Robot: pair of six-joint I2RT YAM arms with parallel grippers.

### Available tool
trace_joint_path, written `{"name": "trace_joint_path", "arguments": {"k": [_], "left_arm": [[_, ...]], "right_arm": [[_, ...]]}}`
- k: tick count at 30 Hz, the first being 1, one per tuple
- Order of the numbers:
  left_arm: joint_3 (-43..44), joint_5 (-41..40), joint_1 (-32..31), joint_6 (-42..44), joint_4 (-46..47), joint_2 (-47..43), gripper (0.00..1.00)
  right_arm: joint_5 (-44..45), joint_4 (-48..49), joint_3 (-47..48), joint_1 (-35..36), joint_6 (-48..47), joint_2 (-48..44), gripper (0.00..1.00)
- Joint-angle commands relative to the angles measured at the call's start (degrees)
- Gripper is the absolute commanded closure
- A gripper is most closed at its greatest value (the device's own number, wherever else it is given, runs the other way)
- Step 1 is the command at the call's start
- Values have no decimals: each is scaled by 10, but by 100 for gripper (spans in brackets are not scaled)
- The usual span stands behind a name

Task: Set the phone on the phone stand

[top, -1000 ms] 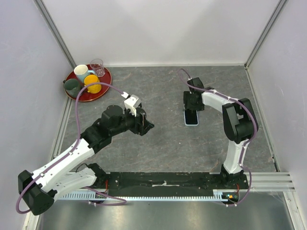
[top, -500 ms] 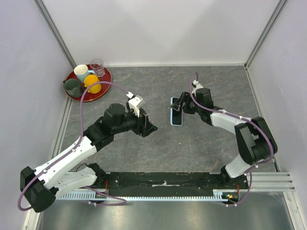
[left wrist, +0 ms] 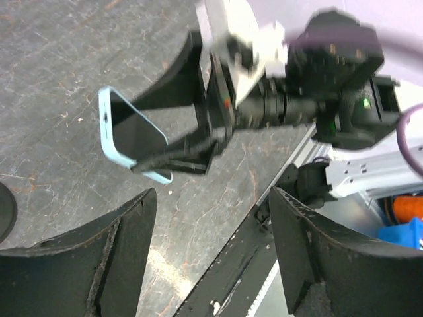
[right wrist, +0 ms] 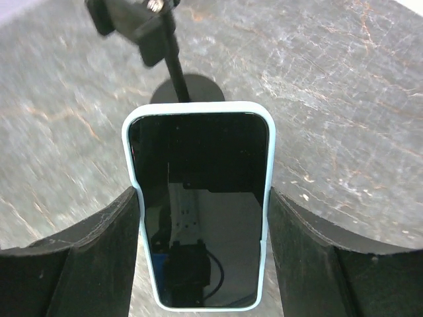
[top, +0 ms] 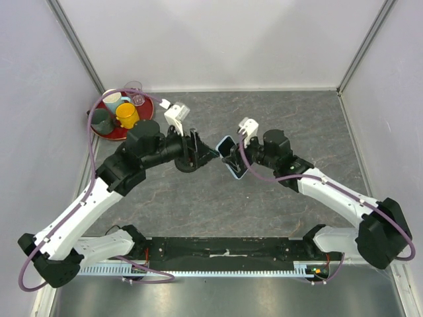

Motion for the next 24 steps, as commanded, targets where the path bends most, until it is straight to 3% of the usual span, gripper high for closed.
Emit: {"name": "trace_joint_path", "arguments": {"k": [1, 6, 10, 12, 19, 24], "left_arm": [[72, -16, 10, -45, -88, 25, 23], [104, 29, 41, -54, -132, 68, 23], [88, 184, 72, -39, -109, 106, 26], [84, 207, 72, -24, -106, 122, 27], [60, 164, 72, 2, -106, 109, 28], [29, 130, 74, 0, -48, 28, 28]], "right_arm": [[93, -129, 52, 76, -211, -43, 100], [197, -175, 71, 170, -276, -72, 100], [215, -198, 94, 196, -282, -78, 100], [222, -207, 108, 214, -282, -75, 100], [236, -194, 114, 226, -281, -82, 100], [258, -186, 79, 225, -276, -115, 100]]}}
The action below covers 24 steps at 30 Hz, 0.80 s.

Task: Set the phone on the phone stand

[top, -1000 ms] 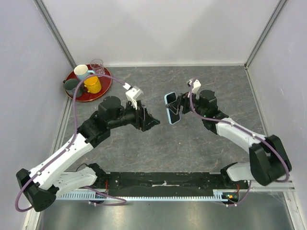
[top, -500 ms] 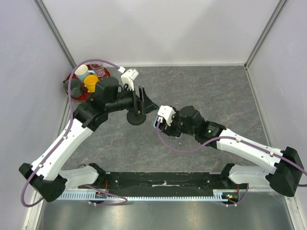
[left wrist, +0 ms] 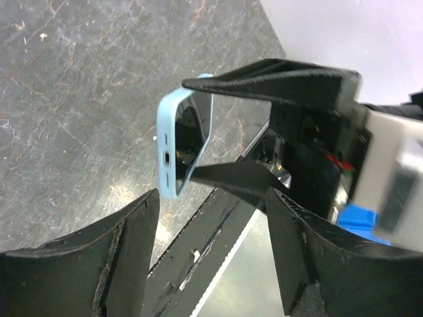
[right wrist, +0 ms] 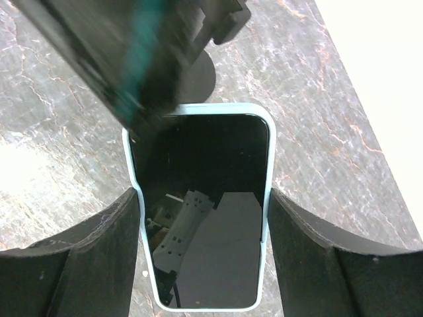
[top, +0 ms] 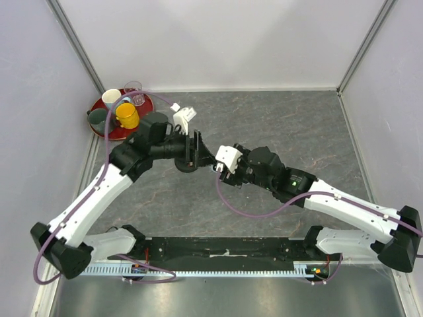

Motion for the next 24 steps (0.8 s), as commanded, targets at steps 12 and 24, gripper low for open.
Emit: {"name": "trace_joint_path", "arguments": {"k": [12, 24], "left_arm": [[-24, 58, 6, 2, 79, -54, 22], [-34, 85, -4, 5, 91, 20, 24]], "right_arm": [[26, 0, -3, -1, 4, -91, 100], [2, -27, 55, 16, 14, -58, 100]]}}
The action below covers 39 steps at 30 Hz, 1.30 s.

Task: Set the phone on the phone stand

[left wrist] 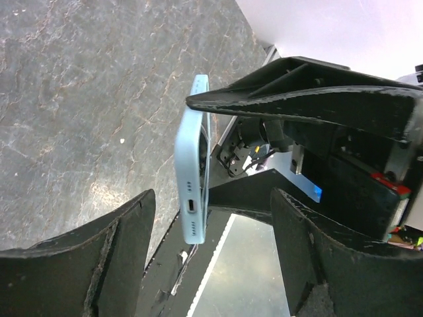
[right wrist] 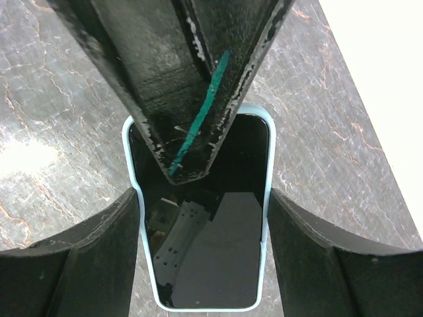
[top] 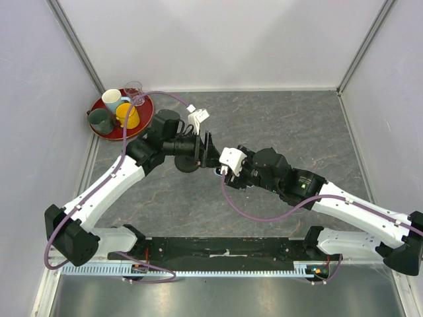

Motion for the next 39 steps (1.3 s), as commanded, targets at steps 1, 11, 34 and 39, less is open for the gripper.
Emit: {"name": "trace_joint_path", "arguments": {"k": [1, 11, 34, 39], "left_arm": [[-12, -28, -2, 7, 9, -29, 24], [-33, 43, -8, -11, 45, 1, 31], [42, -275, -6, 15, -19, -98, 98], [65, -279, -6, 2, -17, -92, 98]], "right_arm": [[-7, 34, 40, 5, 7, -15, 100], [-13, 31, 65, 21, 6, 0, 100], [-46, 174, -90, -180, 388, 16, 2], [-277, 312, -168, -216, 459, 21, 2]]}}
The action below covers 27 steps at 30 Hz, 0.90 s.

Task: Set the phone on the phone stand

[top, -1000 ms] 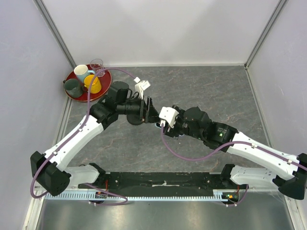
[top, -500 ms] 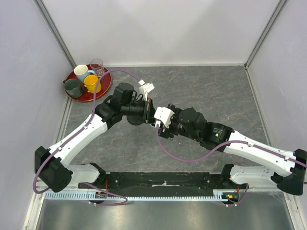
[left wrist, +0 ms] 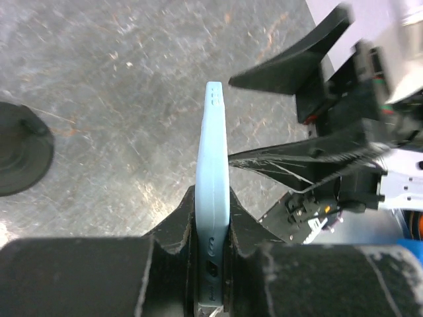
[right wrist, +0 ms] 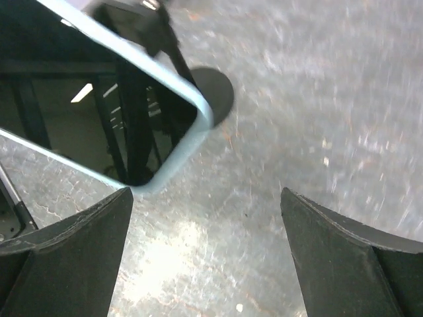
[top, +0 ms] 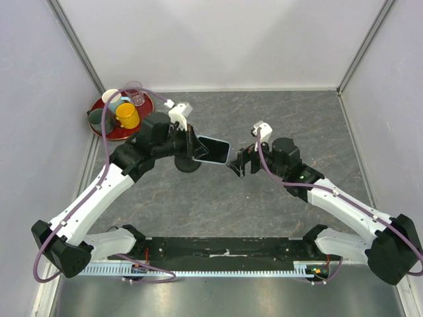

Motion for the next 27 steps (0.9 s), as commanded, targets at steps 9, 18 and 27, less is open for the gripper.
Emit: {"name": "trace_joint_path", "arguments": {"k": [9, 18, 27], "left_arm": [[81, 31, 10, -17, 85, -15, 98], [57, 154, 25, -106, 173, -8, 98], [-28, 223, 25, -212, 331, -5, 98]], "right_arm": [[-225, 175, -114, -83, 224, -8, 2], [-344, 823, -250, -163, 613, 48, 2], [-290, 981, -186, -170, 710, 93, 10]]}}
